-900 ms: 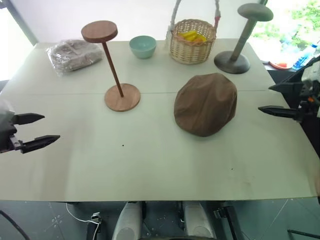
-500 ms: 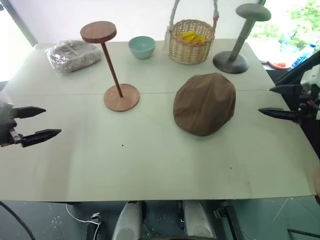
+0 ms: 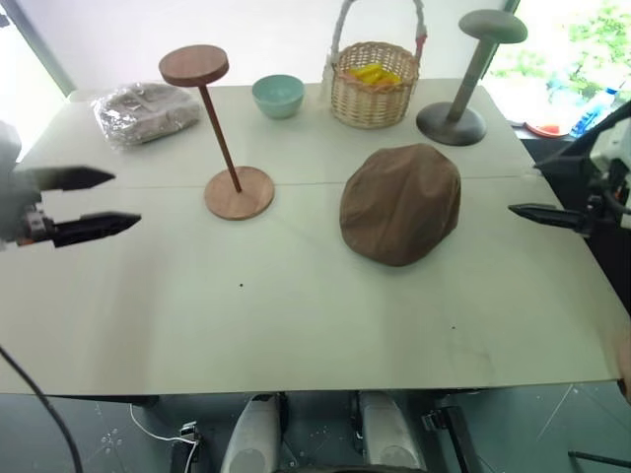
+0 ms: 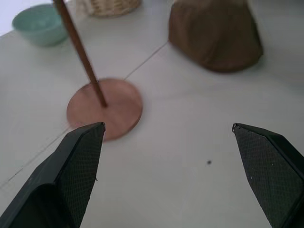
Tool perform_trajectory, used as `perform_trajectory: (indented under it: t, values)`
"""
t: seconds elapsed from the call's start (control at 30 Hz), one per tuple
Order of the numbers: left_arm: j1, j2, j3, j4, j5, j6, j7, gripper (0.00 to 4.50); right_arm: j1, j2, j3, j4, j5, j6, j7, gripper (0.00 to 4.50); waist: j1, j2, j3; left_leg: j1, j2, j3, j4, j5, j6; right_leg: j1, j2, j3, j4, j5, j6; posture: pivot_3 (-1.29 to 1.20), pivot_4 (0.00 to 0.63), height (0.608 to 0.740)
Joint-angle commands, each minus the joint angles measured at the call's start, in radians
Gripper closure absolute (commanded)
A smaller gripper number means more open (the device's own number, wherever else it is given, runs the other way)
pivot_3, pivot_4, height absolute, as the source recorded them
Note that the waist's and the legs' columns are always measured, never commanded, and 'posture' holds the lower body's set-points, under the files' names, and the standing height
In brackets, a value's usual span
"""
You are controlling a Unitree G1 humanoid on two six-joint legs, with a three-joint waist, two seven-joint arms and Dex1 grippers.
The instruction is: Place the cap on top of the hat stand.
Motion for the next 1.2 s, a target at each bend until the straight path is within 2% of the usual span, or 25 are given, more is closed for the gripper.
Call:
perform_trajectory:
  t: [0.03, 0.1, 0.23, 0.4, 0.47, 0.57, 0.7, 0.77, 0.8, 0.83, 0.93, 1.2]
  values:
    - [-0.118, 0.039, -0.067, -0.057, -0.121, 0.091, -0.041, 0.0, 0.0, -0.006, -0.043, -0.218, 0.056, 0.081, -0.037, 0.04, -0.001, 0.0, 0.0, 0.0, 0.0, 0.0, 0.0, 0.0, 0.0, 0.0, 0.0, 0.001, 0.0, 0.0, 0.001, 0.0, 0.15, 0.74]
    - [-0.179, 0.049, -0.139, -0.066, -0.137, 0.103, -0.094, 0.0, 0.04, 0.01, -0.057, -0.36, 0.088, 0.142, -0.076, 0.04, -0.002, 0.0, 0.0, 0.001, 0.0, 0.001, 0.0, 0.0, 0.0, 0.0, 0.001, 0.002, 0.0, 0.0, 0.002, 0.0, 0.15, 0.74]
    - [-0.247, 0.039, -0.302, -0.064, -0.08, 0.037, -0.23, 0.0, 0.148, 0.058, -0.051, -0.682, 0.129, 0.295, -0.214, 0.04, 0.002, 0.0, 0.0, 0.001, 0.002, 0.001, 0.0, 0.0, 0.0, 0.0, 0.002, 0.002, 0.001, 0.0, 0.002, 0.0, 0.15, 0.74]
    - [-0.315, -0.025, -0.425, -0.031, -0.017, -0.016, -0.296, 0.0, 0.271, 0.094, 0.008, -0.917, 0.054, 0.398, -0.379, 0.04, 0.006, -0.001, 0.0, -0.001, 0.002, 0.002, 0.007, 0.0, 0.0, 0.0, 0.002, 0.002, 0.002, -0.002, -0.003, 0.0, 0.15, 0.74]
    - [-0.341, -0.056, -0.457, -0.012, -0.002, -0.022, -0.307, 0.0, 0.32, 0.118, 0.029, -0.984, 0.033, 0.442, -0.444, 0.04, 0.007, -0.006, 0.001, -0.002, 0.002, 0.002, 0.01, 0.0, 0.0, 0.001, 0.002, 0.003, 0.002, -0.001, -0.003, 0.0, 0.15, 0.74]
    - [-0.38, -0.121, -0.501, 0.019, 0.028, -0.039, -0.314, 0.0, 0.43, 0.147, 0.149, -1.063, -0.117, 0.435, -0.576, 0.04, 0.01, -0.012, -0.002, -0.002, 0.002, 0.002, 0.012, 0.0, 0.0, 0.002, 0.002, 0.003, 0.002, -0.001, -0.004, 0.0, 0.15, 0.74]
    - [-0.415, -0.163, -0.518, 0.05, 0.052, -0.044, -0.325, 0.0, 0.502, 0.173, 0.301, -1.037, -0.303, 0.369, -0.69, 0.04, 0.008, -0.014, -0.002, -0.003, 0.002, 0.003, 0.012, 0.0, 0.0, 0.002, 0.002, 0.004, 0.001, 0.0, -0.004, 0.0, 0.15, 0.74]
    - [-0.436, -0.179, -0.53, 0.071, 0.065, -0.05, -0.333, 0.0, 0.5, 0.223, 0.407, -0.952, -0.436, 0.3, -0.787, 0.04, 0.001, -0.014, -0.002, -0.003, 0.002, 0.003, 0.012, 0.0, 0.0, 0.002, 0.002, 0.004, 0.001, 0.0, -0.004, 0.0, 0.15, 0.74]
    - [-0.441, -0.184, -0.534, 0.076, 0.07, -0.053, -0.336, 0.0, 0.493, 0.245, 0.444, -0.917, -0.482, 0.279, -0.821, 0.04, 0.004, -0.019, -0.004, -0.002, 0.002, 0.003, 0.011, 0.0, 0.0, 0.001, 0.003, 0.004, 0.001, 0.0, -0.004, 0.0, 0.15, 0.74]
    - [-0.446, -0.19, -0.536, 0.079, 0.077, -0.056, -0.341, 0.0, 0.48, 0.28, 0.469, -0.878, -0.523, 0.256, -0.852, 0.04, 0.004, -0.019, -0.004, -0.002, 0.007, 0.003, 0.011, 0.0, 0.001, 0.001, 0.008, 0.004, 0.001, 0.0, -0.005, 0.0, 0.15, 0.74]
    - [-0.458, -0.205, -0.539, 0.085, 0.088, -0.056, -0.346, 0.0, 0.447, 0.365, 0.498, -0.797, -0.584, 0.226, -0.893, 0.04, 0.005, -0.019, -0.004, -0.002, 0.009, 0.003, 0.011, 0.0, 0.001, 0.001, 0.01, 0.004, 0.001, 0.001, -0.007, 0.0, 0.15, 0.74]
    - [-0.495, -0.216, -0.542, 0.118, 0.12, -0.063, -0.349, 0.0, 0.379, 0.482, 0.57, -0.614, -0.734, 0.139, -0.922, 0.04, -0.001, -0.019, -0.004, -0.001, 0.014, 0.003, 0.011, 0.0, 0.001, 0.001, 0.016, 0.005, 0.001, 0.003, -0.009, 0.0, 0.15, 0.74]
